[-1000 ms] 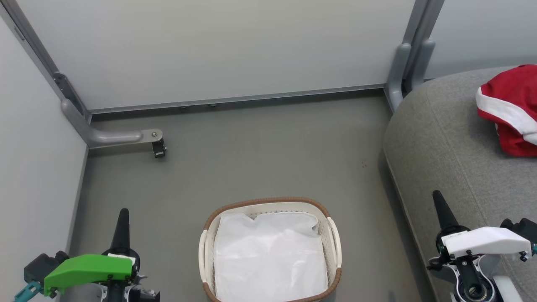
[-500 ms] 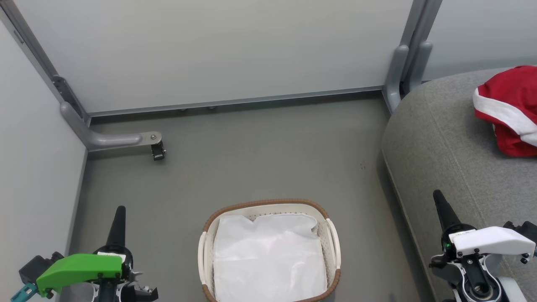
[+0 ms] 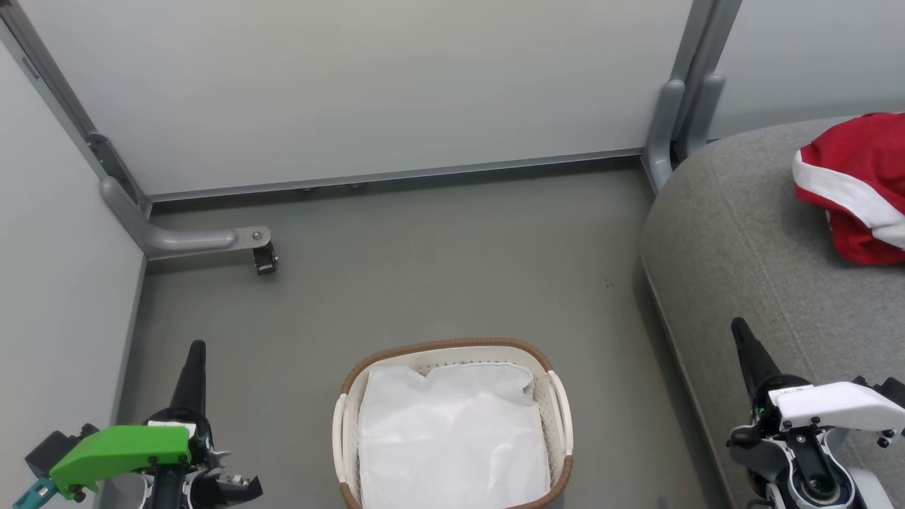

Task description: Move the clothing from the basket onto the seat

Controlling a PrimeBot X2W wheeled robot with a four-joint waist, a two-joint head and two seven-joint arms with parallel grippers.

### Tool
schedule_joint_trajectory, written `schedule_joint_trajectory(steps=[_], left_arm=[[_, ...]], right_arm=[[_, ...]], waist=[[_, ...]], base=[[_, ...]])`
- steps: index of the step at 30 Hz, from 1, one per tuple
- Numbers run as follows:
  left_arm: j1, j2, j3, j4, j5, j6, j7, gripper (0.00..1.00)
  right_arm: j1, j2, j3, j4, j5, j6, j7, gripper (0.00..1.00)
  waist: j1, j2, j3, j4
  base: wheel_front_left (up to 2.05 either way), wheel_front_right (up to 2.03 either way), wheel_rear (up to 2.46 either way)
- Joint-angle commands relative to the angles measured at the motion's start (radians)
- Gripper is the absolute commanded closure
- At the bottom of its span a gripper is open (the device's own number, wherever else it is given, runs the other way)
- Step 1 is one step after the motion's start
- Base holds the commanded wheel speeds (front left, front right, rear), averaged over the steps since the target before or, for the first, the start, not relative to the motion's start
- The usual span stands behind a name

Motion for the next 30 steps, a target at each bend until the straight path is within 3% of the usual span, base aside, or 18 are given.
schedule_joint_trajectory(steps=[1,21,30], left_arm=[[-0.023,0.001,0.006,-0.009,-0.028,-0.006,0.01,1.0],[-0.03,0.001,0.03,-0.012,-0.148,-0.013,0.046,1.0],[-0.028,0.001,0.03,-0.011,-0.147,-0.013,0.047,1.0]], right_arm=[[0.005,-0.006,-0.006,-0.008,0.031,0.0,0.01,1.0],[0.008,-0.007,-0.019,-0.014,0.168,0.0,0.045,1.0],[0.008,-0.007,-0.019,-0.014,0.168,0.0,0.046,1.0]], waist=[[0.0,0.0,-0.001,-0.001],[0.0,0.0,-0.012,-0.008],[0.0,0.0,-0.013,-0.008]], base=[[0.0,0.0,0.0],[0.0,0.0,0.0],[0.0,0.0,0.0]])
